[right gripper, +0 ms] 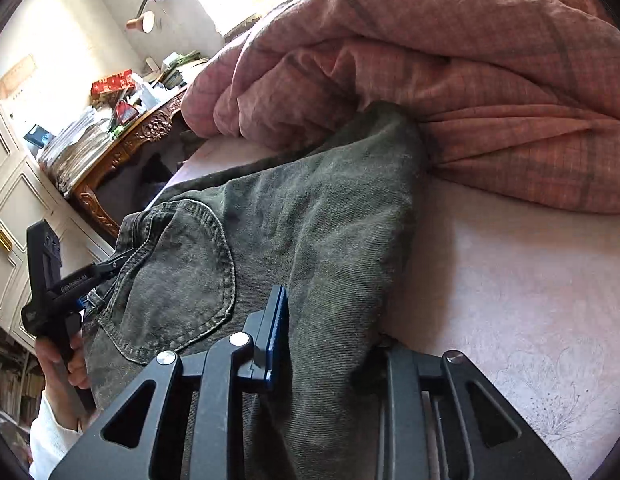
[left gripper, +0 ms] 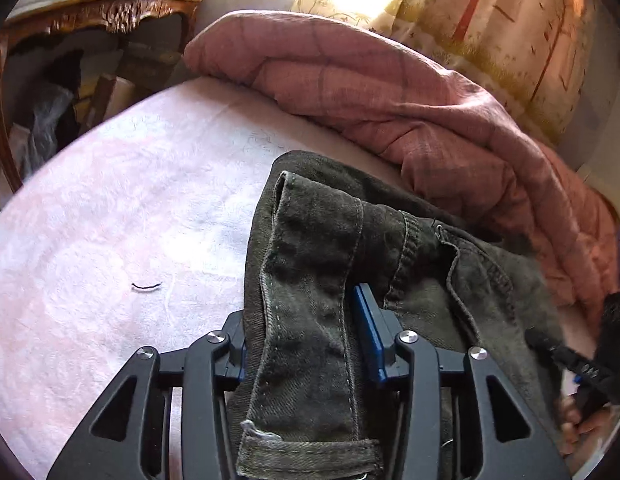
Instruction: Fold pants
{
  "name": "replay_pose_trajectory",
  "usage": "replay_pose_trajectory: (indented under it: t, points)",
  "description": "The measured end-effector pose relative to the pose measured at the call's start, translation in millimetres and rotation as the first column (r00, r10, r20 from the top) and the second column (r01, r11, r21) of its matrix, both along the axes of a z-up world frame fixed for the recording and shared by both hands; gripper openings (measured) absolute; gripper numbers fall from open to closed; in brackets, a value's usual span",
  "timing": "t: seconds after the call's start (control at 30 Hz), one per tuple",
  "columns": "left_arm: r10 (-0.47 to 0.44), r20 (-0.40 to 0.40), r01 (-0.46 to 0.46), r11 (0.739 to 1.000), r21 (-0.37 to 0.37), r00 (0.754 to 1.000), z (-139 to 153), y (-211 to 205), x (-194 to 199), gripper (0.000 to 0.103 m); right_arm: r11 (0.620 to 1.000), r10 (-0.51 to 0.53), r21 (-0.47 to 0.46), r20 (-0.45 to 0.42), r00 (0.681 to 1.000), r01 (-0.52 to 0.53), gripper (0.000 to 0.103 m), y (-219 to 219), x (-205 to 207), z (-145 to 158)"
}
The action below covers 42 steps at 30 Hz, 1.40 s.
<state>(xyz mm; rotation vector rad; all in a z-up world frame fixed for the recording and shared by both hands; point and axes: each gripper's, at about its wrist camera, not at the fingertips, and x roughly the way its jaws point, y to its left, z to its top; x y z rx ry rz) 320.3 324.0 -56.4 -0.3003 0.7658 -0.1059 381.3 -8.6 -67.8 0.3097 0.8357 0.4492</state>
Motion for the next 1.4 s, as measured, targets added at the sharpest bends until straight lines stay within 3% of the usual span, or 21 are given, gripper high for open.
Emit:
replay_pose_trajectory:
  t: [0.07,0.1,0.17,0.2,0.3,0.43,0.53,0.57,0.63,0.67,0.73,0.77,0.8,0.83,0.97,1.07,1.13,1.3,1.4]
  points:
    - [0.011,0.003,-0.011,1.0,0.008,1.0,2,1,1,0.048,1.0,0.0,-0.007,0.001,1.0,0.0,0.025,0,0,1]
    - [0.02,-0.001,-0.02,1.0,0.009,1.0,1,1,1,0.057,1.0,0.0,-0.011,0.002,1.0,0.0,0.025,1,1,1]
    - [0.052,-0.007,-0.052,0.998,0.018,0.999,3,7,12,0.063,1.0,0.0,-0.008,0.002,1.0,0.0,0.025,1,0,1]
    - [0.04,0.005,-0.04,0.999,0.005,0.999,3,9,12,0.046,1.0,0.0,-0.004,0.001,1.0,0.0,0.025,0,-1,2]
    - [0.015,0.076,-0.02,0.998,0.062,0.997,18,0,7,0.026,1.0,0.001,-0.002,0.054,0.999,-0.001,0.021,1,-6,12]
    - [-0.008,0.115,-0.001,0.997,0.08,0.993,33,-6,19,0.019,0.998,0.019,-0.064,0.242,0.97,-0.004,0.017,9,-17,50]
    - [-0.005,0.209,-0.014,0.996,0.085,0.978,43,-11,20,0.02,0.997,-0.028,-0.058,0.265,0.964,0.045,0.017,4,-15,56]
    - [0.0,0.182,-0.019,0.994,0.105,0.983,38,-13,24,0.023,0.997,-0.031,-0.055,0.25,0.968,0.046,0.017,1,-11,51]
    - [0.012,0.04,-0.019,0.982,0.187,0.999,12,-18,42,0.034,0.996,-0.015,-0.083,0.14,0.99,0.027,0.018,-1,6,28]
    - [0.033,0.011,-0.034,0.981,0.189,0.999,5,-16,46,0.042,0.997,-0.01,-0.079,0.079,0.997,0.016,0.021,-1,14,16]
    - [0.046,0.06,-0.054,0.988,0.143,0.997,13,-6,35,0.051,0.998,-0.036,-0.042,0.039,0.999,0.038,0.038,-9,19,10]
    - [0.064,0.089,-0.077,0.987,0.143,0.994,17,-3,27,0.075,0.996,-0.067,-0.058,0.057,0.996,0.07,0.046,-12,16,15]
    - [0.086,0.117,-0.103,0.983,0.152,0.989,19,-2,19,0.088,0.991,-0.095,-0.082,0.079,0.992,0.102,0.059,-14,12,17]
    - [0.096,0.143,-0.118,0.981,0.156,0.985,20,-2,10,0.088,0.986,-0.117,-0.106,0.098,0.988,0.127,0.066,-15,7,18]
    - [0.112,0.229,-0.157,0.969,0.189,0.967,32,-9,-28,0.088,0.982,-0.152,-0.095,0.105,0.983,0.162,0.066,-27,-19,17]
    - [0.061,0.292,-0.134,0.962,0.237,0.954,41,-25,-67,0.088,0.979,-0.151,-0.119,0.143,0.978,0.168,0.066,-34,-44,20]
    - [0.02,0.337,-0.122,0.951,0.283,0.941,48,-39,-97,0.088,0.971,-0.139,-0.161,0.208,0.968,0.175,0.066,-36,-70,27]
    - [-0.02,0.436,-0.126,0.944,0.305,0.9,62,-69,-172,0.088,0.962,-0.13,-0.182,0.343,0.93,0.202,0.066,-44,-134,49]
    - [-0.046,0.442,-0.112,0.94,0.324,0.896,60,-85,-204,0.088,0.969,-0.1,-0.164,0.42,0.902,0.184,0.066,-53,-179,62]
